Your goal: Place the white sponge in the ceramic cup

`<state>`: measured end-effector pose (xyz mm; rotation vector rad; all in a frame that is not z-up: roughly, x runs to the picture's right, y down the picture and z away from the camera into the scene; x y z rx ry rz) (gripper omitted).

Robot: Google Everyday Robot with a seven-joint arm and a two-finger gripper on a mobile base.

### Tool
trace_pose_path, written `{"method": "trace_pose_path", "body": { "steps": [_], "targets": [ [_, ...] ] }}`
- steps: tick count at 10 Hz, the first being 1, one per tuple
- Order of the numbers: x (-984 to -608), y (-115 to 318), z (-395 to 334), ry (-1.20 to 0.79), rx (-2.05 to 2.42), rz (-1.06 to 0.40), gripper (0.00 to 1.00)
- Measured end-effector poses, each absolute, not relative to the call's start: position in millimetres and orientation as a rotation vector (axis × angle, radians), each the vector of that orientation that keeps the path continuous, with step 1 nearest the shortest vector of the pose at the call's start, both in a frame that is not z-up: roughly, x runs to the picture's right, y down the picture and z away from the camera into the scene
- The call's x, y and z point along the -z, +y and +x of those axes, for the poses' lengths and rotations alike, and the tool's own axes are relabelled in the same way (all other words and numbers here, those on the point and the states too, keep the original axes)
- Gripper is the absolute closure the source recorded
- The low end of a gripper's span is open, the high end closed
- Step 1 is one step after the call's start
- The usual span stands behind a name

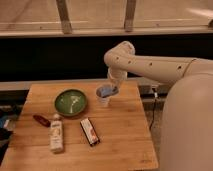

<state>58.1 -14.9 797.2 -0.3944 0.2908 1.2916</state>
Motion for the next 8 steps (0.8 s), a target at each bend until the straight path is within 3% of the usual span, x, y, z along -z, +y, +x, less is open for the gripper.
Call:
{"method": "trace_pose_path", "body": {
  "steps": [3, 6, 8],
  "targets": [
    [-797.3, -14.8, 58.2, 0.291, -1.292, -0.395, 0.99],
    [-797.2, -14.9, 58.2, 0.291, -1.292, -0.394, 0.77],
    [-797.2, -14.8, 58.2, 0.291, -1.292, -0.394, 0.54]
  ]
}}
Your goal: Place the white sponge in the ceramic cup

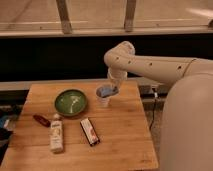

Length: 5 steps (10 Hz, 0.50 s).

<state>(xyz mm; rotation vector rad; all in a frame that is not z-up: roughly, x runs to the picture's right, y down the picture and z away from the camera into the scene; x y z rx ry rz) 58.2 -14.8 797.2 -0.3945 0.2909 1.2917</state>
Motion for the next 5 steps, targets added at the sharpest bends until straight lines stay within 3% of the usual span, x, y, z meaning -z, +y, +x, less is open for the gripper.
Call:
{"method": "trace_pose_path", "body": {
  "steps": [3, 5],
  "targets": [
    [-797.2, -14.8, 58.2, 0.291, -1.292, -0.395, 0.25],
    [-797.2, -14.8, 58.1, 0.291, -1.292, -0.394, 0.2]
  ]
}}
